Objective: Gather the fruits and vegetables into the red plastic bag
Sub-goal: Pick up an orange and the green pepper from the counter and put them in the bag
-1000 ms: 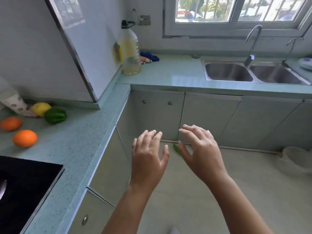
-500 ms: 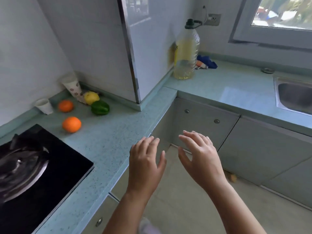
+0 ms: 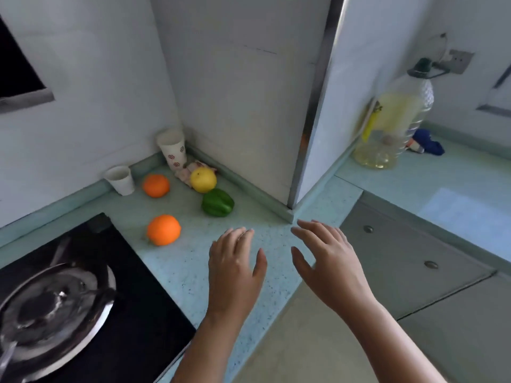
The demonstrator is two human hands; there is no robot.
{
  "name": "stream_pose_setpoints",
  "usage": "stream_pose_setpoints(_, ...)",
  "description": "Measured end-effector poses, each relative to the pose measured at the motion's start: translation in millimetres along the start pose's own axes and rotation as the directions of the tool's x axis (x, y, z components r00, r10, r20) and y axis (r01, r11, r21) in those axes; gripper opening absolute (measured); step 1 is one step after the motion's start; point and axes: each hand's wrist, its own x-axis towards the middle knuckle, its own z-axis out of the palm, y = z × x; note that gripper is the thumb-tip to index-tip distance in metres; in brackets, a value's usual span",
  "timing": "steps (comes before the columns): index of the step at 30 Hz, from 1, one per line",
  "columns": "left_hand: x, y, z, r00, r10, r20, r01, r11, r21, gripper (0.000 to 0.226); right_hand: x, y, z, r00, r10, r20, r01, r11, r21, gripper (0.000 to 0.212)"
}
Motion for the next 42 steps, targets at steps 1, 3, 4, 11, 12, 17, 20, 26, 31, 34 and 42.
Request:
stream_pose_setpoints(1, 6, -10, 1, 1.0, -0.016, -0.005, 0.016, 1.0, 0.004, 0.045, 6, -1, 7, 1.0, -0.006, 0.018, 0.006, 1.0, 0.005, 0.039)
stream_pose_setpoints(3, 14, -28, 4, 0.998, -0.052, -0.016, 0.053, 0.999, 0.013, 0.046, 19, -1, 20, 0.999, -0.009, 0.05, 0.008, 1.0, 0.013, 0.038)
stream_pose_setpoints(4, 16, -35, 5, 0.997, -0.073, -0.019, 0.073, 0.997, 0.017, 0.046, 25, -1, 26, 0.998, -0.009, 0.064, 0.008, 1.0, 0.019, 0.036)
stream_pose_setpoints(11, 35, -86, 10, 0.981, -0.187, -0.052, 0.19, 0.98, 0.064, 0.046, 81, -12, 74, 0.984, -0.101, 0.145, 0.087, 0.992, 0.096, 0.033)
stream_pose_setpoints(12, 38, -93, 10, 0.978, -0.198, -0.065, 0.203, 0.976, 0.078, 0.046, 88, -13, 81, 0.981, -0.113, 0.157, 0.097, 0.989, 0.108, 0.033)
stream_pose_setpoints(17, 59, -123, 5, 0.953, -0.281, -0.115, 0.294, 0.947, 0.131, 0.044, 133, -12, 116, 0.953, -0.199, 0.228, 0.162, 0.972, 0.171, 0.034)
stream_pose_setpoints(20, 72, -144, 8, 0.934, -0.339, -0.116, 0.353, 0.926, 0.134, 0.043, 159, -12, 140, 0.942, -0.208, 0.264, 0.15, 0.963, 0.222, 0.035)
stream_pose_setpoints(26, 85, -180, 25, 0.899, -0.422, -0.119, 0.436, 0.89, 0.136, 0.044, 189, -10, 193, 0.909, -0.186, 0.373, 0.087, 0.96, 0.267, 0.048)
stream_pose_setpoints(31, 80, -210, 36, 0.857, -0.506, -0.096, 0.515, 0.846, 0.14, 0.057, 201, -7, 228, 0.89, -0.131, 0.437, 0.007, 0.961, 0.275, 0.055)
stream_pose_setpoints(34, 79, -219, 41, 0.839, -0.539, -0.081, 0.545, 0.828, 0.135, 0.058, 202, -5, 242, 0.867, -0.104, 0.487, -0.035, 0.963, 0.268, 0.058)
stream_pose_setpoints(42, 77, -231, 49, 0.825, -0.561, -0.067, 0.565, 0.814, 0.135, 0.07, 199, -5, 264, 0.858, -0.084, 0.507, -0.069, 0.959, 0.277, 0.064)
